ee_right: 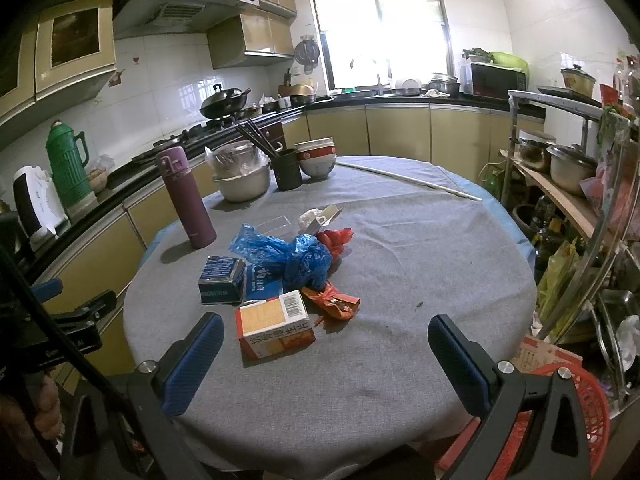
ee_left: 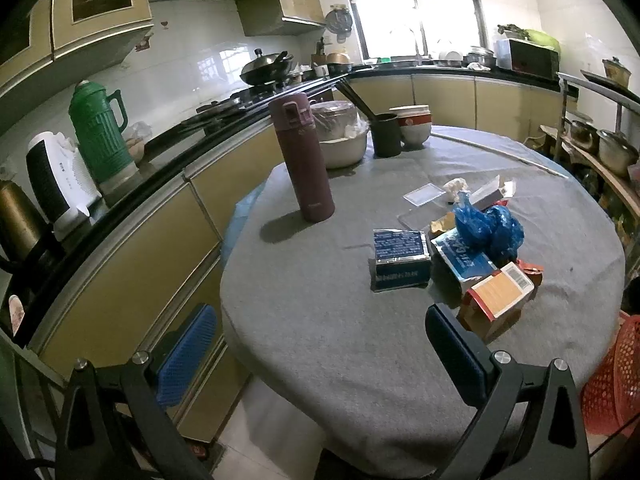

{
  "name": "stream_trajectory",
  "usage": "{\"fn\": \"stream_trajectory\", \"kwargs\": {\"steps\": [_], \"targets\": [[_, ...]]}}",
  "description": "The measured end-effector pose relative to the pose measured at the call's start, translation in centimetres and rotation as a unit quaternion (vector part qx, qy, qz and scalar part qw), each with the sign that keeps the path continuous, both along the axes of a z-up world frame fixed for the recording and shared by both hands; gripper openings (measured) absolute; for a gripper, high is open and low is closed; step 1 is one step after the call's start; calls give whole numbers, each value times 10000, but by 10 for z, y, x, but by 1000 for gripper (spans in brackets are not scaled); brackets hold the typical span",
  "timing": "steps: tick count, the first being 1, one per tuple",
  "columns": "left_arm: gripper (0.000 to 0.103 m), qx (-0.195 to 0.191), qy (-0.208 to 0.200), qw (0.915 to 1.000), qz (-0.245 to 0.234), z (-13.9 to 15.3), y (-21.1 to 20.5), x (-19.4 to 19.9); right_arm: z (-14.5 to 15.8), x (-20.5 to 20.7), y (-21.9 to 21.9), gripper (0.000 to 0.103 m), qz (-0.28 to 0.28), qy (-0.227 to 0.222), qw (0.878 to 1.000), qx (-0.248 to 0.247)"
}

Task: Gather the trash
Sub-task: 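Move both tools toward the trash items on the table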

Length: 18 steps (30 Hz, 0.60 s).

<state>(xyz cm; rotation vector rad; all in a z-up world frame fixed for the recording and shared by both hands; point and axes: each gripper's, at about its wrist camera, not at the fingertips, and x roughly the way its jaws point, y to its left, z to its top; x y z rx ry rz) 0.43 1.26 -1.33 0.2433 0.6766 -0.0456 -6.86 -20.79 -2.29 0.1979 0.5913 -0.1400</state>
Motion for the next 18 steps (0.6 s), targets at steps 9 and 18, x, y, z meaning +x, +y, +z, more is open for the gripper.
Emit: {"fn": "stream_trajectory", "kwargs": {"steps": [9, 18], "targets": [[103, 29, 40, 10000, -45, -2, -6, -1, -4, -1, -6, 103, -40, -39, 10000, 68], [103, 77, 92, 9999, -95, -3, -11, 1, -8, -2, -15, 103, -104, -42, 9996, 241]]}}
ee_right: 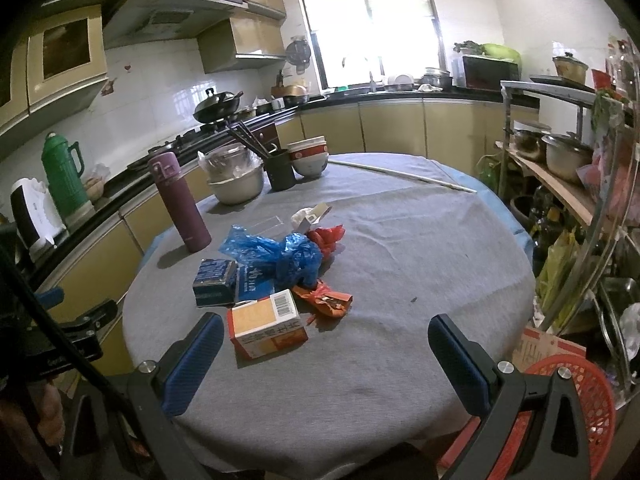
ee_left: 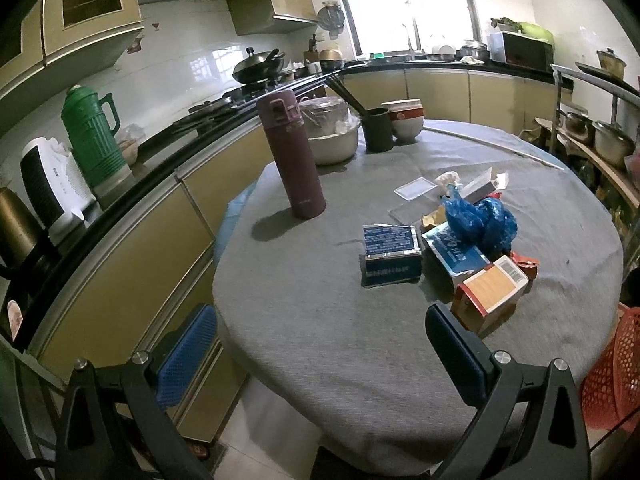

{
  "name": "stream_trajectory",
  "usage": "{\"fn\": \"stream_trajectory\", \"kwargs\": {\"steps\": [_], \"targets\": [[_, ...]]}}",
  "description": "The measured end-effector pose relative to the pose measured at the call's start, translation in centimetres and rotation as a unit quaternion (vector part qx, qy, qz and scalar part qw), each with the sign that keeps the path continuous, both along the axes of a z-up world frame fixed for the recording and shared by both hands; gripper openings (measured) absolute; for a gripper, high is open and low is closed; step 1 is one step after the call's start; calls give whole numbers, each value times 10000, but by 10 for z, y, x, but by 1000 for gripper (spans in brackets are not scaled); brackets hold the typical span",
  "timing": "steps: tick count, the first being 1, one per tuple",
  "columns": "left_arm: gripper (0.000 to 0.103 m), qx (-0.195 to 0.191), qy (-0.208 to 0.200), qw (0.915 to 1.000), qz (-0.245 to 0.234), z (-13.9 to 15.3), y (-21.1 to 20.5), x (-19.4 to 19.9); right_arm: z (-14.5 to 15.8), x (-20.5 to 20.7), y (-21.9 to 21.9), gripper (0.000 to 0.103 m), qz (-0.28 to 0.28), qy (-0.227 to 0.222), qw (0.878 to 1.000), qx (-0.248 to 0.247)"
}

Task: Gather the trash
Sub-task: 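Move both tools toward the trash items on the table, then grasp the orange barcode box with the left tool while the right tool grasps the blue bag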

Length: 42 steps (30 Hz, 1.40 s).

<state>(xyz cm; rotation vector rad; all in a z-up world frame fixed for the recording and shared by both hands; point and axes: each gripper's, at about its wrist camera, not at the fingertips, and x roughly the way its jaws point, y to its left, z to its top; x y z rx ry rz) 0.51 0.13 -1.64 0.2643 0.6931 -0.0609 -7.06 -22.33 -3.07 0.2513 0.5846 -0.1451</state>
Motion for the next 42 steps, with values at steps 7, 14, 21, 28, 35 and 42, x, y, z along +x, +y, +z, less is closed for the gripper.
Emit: {"fn": "stream_trajectory", "kwargs": {"steps": [7, 14, 21, 28, 35, 42], "targets": [[103, 46, 35, 10000, -23, -2, -6, 2, -4, 2, -8, 103, -28, -94, 9998, 168], [103, 81, 60, 9999, -25, -4, -10, 3, -6, 3, -10, 103, -18, -15, 9999, 157], [103, 123, 192, 9997, -92, -10, -17, 8, -15, 7, -19, 103, -58, 33, 9998, 205], [103, -427, 892, 9927, -696, -32, -33, 26, -33, 13, -40, 103, -232, 119, 9988, 417], [103, -907, 1499, 9732, -1492, -62, -74, 54, -52, 14, -74, 103, -593, 202, 9947, 810], [103, -1067, 1799, 9556, -2076, -87, -102, 80, -60, 11, -100, 103, -903, 339, 9898, 1046]]}}
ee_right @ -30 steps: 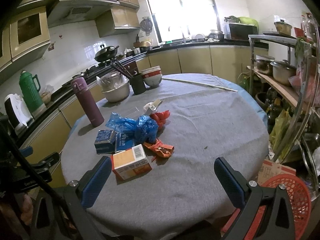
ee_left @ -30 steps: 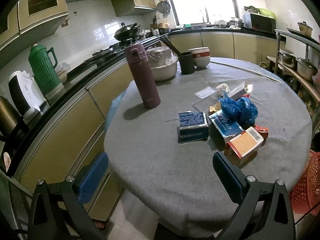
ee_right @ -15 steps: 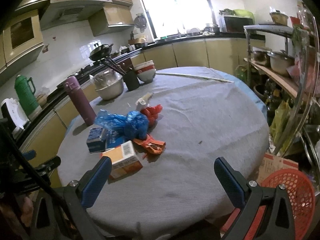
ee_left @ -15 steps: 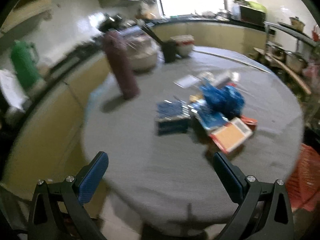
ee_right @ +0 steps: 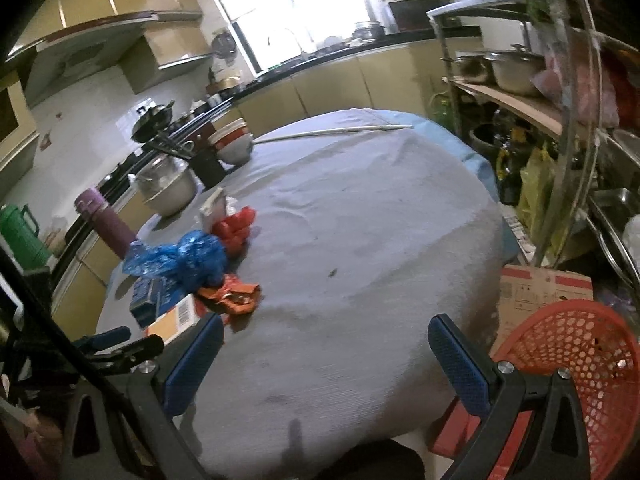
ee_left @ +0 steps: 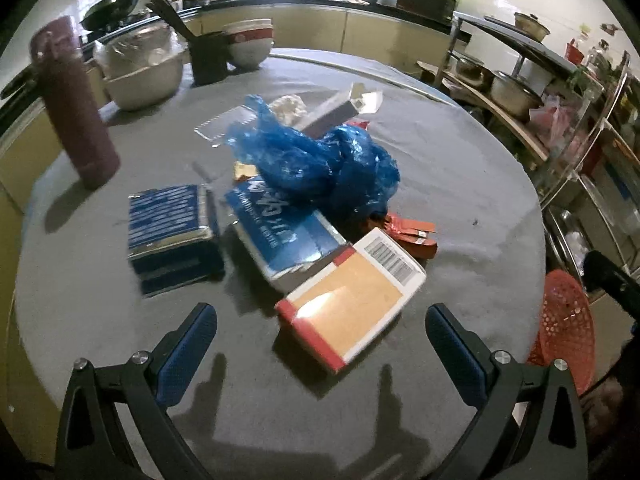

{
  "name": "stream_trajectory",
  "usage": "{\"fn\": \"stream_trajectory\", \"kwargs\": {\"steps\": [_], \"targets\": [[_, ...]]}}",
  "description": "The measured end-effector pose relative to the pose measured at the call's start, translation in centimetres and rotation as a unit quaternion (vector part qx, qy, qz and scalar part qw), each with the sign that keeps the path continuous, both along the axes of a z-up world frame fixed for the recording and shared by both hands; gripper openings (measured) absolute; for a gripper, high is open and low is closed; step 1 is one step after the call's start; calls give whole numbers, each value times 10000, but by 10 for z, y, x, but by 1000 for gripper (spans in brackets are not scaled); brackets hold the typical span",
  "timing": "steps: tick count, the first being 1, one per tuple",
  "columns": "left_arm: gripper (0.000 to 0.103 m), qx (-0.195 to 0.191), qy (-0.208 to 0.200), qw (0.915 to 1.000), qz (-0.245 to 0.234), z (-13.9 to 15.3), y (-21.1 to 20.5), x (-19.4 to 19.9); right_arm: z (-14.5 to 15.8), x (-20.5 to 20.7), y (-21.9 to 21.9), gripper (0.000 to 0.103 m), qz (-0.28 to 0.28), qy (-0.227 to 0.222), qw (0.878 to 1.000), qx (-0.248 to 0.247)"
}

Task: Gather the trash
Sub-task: 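Grasp the orange barcode box with the left tool while the right tool grasps the blue bag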

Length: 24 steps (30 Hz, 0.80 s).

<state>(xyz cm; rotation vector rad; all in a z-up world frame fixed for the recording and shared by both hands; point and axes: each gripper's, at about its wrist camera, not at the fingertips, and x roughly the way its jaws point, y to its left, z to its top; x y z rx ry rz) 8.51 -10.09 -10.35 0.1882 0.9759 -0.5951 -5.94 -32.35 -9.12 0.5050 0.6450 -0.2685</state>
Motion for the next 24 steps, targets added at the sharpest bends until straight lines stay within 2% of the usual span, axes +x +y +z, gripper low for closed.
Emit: {"fn": "stream_trajectory", "kwargs": {"steps": [2, 3, 5, 7, 8, 12, 16, 22, 23, 24], "targets": [[103, -69, 19, 10000, -12, -7, -3, 5, -2, 2, -1, 103, -11, 41, 10000, 33], [100, -143, 61, 9999, 0, -9, -3, 6, -3, 3, -1, 103, -4, 90, 9999, 51], [88, -247, 147, 9996, -57, -12, -2, 4, -3, 8, 1, 103, 56, 100, 9999, 40], [61, -206, 262, 9993, -172, -19, -3, 1, 0, 17, 4, 103, 186, 85, 9998, -1], [59, -171, 305, 9992, -216, -22, -3, -1, 1, 23, 5, 103, 238, 14, 9997, -1], [57, -303, 262, 9989, -256, -24, 6, -7, 7, 62, 9, 103, 849, -212, 9946, 560], [53, -521, 307, 9980, -193, -21, 21, -9, 3, 126, 23, 103, 1516, -52, 9833, 1007], [51, -681, 219, 9974, -114, -8, 43, -18, -13, 192, 43, 101, 1729, 93, 9751, 1384], [51, -730, 222, 9970, -100, -5, 47, -20, -17, 199, 46, 97, 1752, 142, 9738, 1444], [51, -772, 198, 9968, -89, -2, 53, -24, -21, 205, 50, 86, 1795, 204, 9719, 1509]]}}
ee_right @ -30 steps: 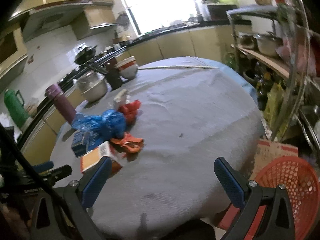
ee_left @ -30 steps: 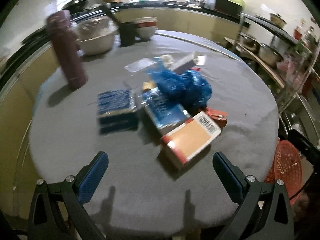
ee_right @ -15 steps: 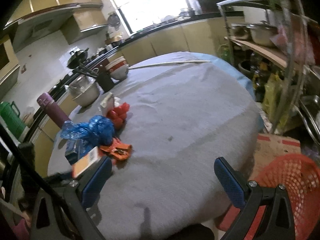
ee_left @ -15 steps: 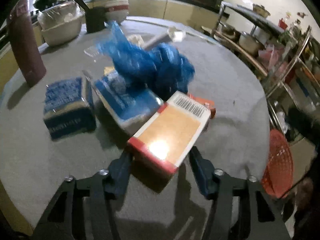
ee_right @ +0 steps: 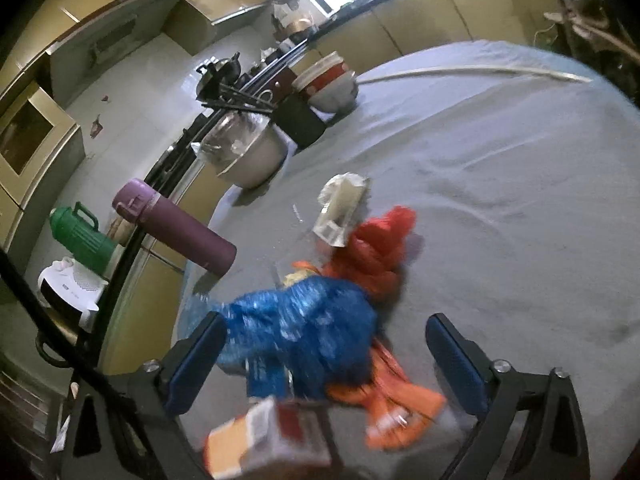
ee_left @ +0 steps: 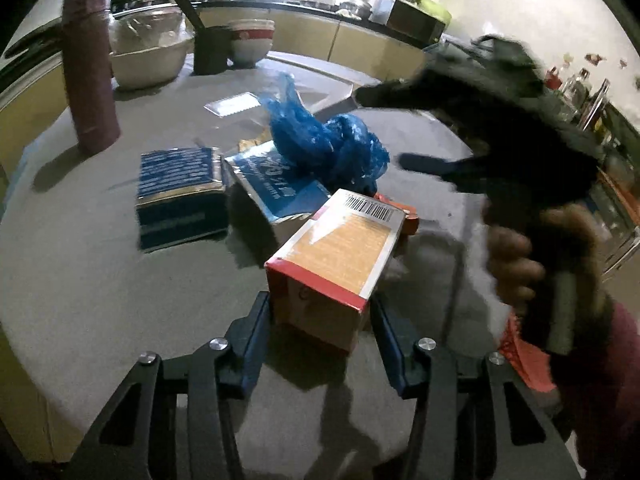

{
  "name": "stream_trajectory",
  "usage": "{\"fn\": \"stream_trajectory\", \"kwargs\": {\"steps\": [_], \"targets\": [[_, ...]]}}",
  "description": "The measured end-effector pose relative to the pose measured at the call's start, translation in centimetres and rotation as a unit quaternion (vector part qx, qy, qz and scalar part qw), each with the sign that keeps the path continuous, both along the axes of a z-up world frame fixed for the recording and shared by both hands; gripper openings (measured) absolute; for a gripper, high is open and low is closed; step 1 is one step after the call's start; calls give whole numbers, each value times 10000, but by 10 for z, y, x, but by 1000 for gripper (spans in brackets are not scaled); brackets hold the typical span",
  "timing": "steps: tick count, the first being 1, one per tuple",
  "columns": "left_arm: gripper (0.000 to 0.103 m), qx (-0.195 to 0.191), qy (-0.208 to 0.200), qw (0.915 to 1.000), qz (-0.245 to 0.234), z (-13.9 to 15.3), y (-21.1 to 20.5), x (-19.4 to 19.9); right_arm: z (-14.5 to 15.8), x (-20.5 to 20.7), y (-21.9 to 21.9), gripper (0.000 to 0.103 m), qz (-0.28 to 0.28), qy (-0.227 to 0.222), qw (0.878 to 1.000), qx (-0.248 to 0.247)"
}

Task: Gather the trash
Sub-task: 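Carry both items to the red basket and open both tools to drop them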

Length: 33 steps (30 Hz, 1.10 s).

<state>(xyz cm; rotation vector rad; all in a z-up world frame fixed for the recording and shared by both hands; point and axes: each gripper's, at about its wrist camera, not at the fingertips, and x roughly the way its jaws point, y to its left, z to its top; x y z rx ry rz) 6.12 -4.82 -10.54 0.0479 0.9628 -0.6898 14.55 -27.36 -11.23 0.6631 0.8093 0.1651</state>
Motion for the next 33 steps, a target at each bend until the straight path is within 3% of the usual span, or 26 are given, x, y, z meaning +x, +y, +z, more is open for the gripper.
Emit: {"fn": "stream_trajectory", "kwargs": {"steps": [1, 2, 4, 6, 12, 17, 19, 26, 30, 33], "targets": [[51, 3, -27, 10000, 4, 2, 3, -2, -5, 6, 6, 75, 104, 91, 9999, 64], [51, 21, -67, 10000, 9, 4, 6, -5, -9, 8, 9, 53, 162, 185, 9997, 46], [51, 30, -147, 9999, 37, 9, 11, -12, -10, 4, 15, 50, 142, 114, 9998, -15], [51, 11, -215, 9997, 79, 16, 13, -15, -2, -11, 14, 41, 98, -84, 9998, -128], [51, 53, -540, 9985, -2, 35, 2, -26, 32, -76, -21, 41, -455, -884, 9950, 14], [51, 87, -613, 9975, -349, 39, -30, -37, 40, -146, -68, 41, -972, -1143, 9882, 294], [51, 116, -681, 9963, -516, 40, -44, -43, 30, -173, -95, 41, -1076, -1094, 9854, 740], [51, 225, -433, 9971, -590, 30, -72, -48, 4, -228, -143, 41, -1731, -998, 9701, 1376], [51, 275, -699, 9937, -837, 46, -87, -61, 2, -264, -156, 41, -2003, -797, 9713, 1003], [51, 291, -817, 9874, -1326, 55, -116, -80, -1, -309, -173, 41, -2293, -611, 9685, 760]]}}
